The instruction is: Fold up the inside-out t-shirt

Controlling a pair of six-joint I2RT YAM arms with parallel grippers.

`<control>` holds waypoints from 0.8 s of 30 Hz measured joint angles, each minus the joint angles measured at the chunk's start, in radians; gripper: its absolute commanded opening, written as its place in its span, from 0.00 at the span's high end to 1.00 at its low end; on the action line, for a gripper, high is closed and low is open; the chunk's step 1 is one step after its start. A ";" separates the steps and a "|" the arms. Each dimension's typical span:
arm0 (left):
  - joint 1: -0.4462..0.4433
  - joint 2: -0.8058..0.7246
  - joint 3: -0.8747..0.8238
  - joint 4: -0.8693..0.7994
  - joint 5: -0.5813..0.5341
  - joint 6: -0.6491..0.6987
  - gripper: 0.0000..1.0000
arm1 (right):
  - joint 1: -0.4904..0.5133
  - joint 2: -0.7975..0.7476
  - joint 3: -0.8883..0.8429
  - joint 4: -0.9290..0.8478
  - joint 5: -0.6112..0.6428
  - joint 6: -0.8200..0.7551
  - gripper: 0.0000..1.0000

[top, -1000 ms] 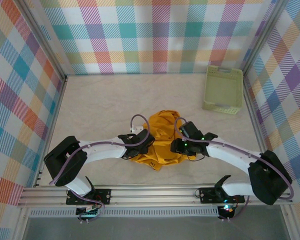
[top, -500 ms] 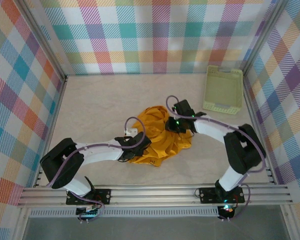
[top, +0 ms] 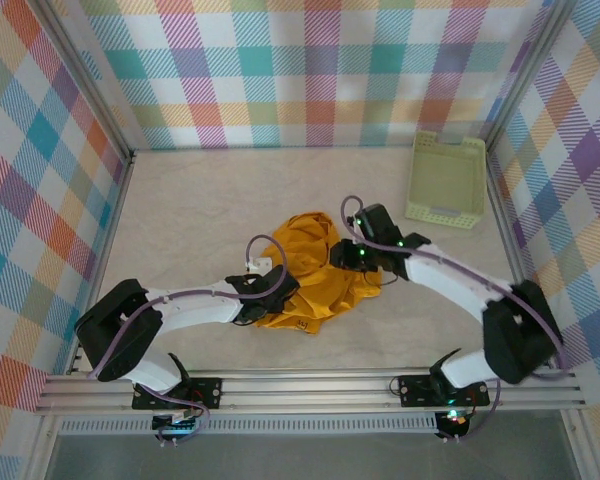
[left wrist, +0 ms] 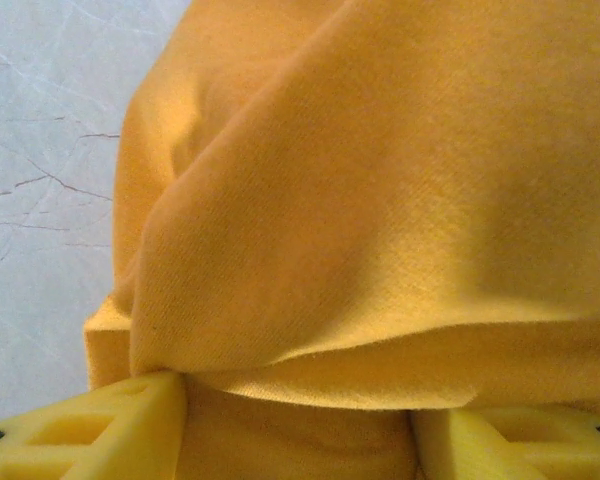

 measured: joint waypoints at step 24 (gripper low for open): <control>0.001 0.021 0.005 0.007 0.029 0.003 0.40 | 0.092 -0.009 -0.250 0.237 -0.116 0.190 0.58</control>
